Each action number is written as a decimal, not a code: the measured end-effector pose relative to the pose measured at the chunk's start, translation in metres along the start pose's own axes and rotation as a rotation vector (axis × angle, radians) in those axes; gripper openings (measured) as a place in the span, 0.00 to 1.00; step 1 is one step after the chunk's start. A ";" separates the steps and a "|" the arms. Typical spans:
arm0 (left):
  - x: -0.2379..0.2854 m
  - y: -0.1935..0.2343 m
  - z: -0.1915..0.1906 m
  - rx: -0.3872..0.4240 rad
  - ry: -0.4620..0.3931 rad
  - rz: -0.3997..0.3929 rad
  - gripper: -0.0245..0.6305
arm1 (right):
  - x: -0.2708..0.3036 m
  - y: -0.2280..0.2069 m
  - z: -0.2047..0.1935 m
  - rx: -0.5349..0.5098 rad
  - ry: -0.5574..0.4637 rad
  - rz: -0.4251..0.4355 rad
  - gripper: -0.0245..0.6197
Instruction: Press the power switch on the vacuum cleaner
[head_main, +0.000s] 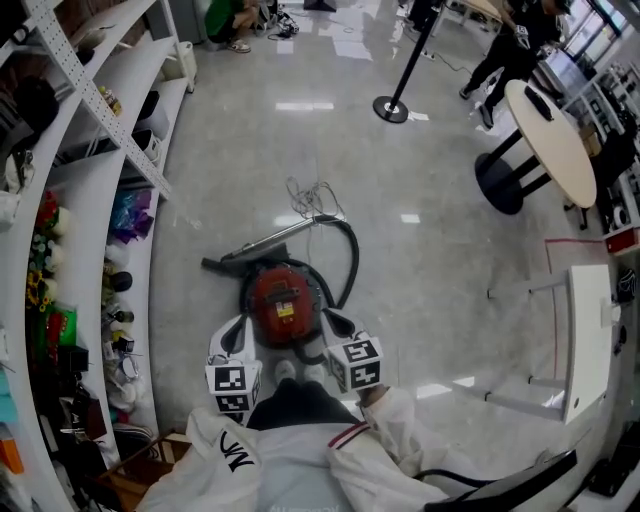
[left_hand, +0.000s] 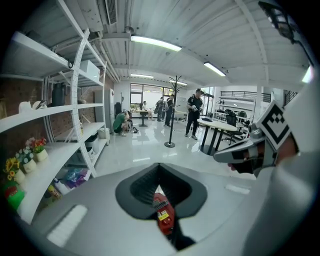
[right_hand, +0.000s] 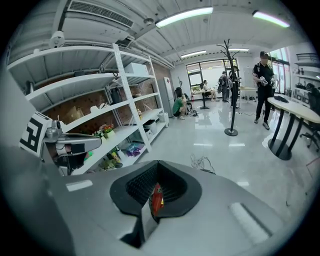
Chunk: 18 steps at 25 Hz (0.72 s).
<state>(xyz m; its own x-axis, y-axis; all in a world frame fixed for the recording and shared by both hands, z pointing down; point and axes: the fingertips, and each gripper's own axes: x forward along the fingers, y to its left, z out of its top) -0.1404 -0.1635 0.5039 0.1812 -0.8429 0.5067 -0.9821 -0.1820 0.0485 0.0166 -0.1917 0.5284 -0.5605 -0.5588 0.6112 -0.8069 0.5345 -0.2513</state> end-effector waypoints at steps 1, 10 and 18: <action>-0.002 -0.001 0.004 0.004 -0.008 -0.004 0.04 | -0.003 0.001 0.004 0.000 -0.008 0.001 0.04; -0.006 0.000 0.034 0.020 -0.064 -0.018 0.04 | -0.014 0.005 0.035 0.007 -0.087 -0.005 0.04; 0.001 -0.012 0.073 0.028 -0.138 -0.033 0.04 | -0.029 0.014 0.071 -0.015 -0.147 0.007 0.04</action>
<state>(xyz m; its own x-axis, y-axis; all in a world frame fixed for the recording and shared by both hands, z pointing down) -0.1246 -0.1990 0.4405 0.2204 -0.8976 0.3818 -0.9741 -0.2229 0.0383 0.0083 -0.2128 0.4539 -0.5882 -0.6413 0.4928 -0.8007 0.5472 -0.2436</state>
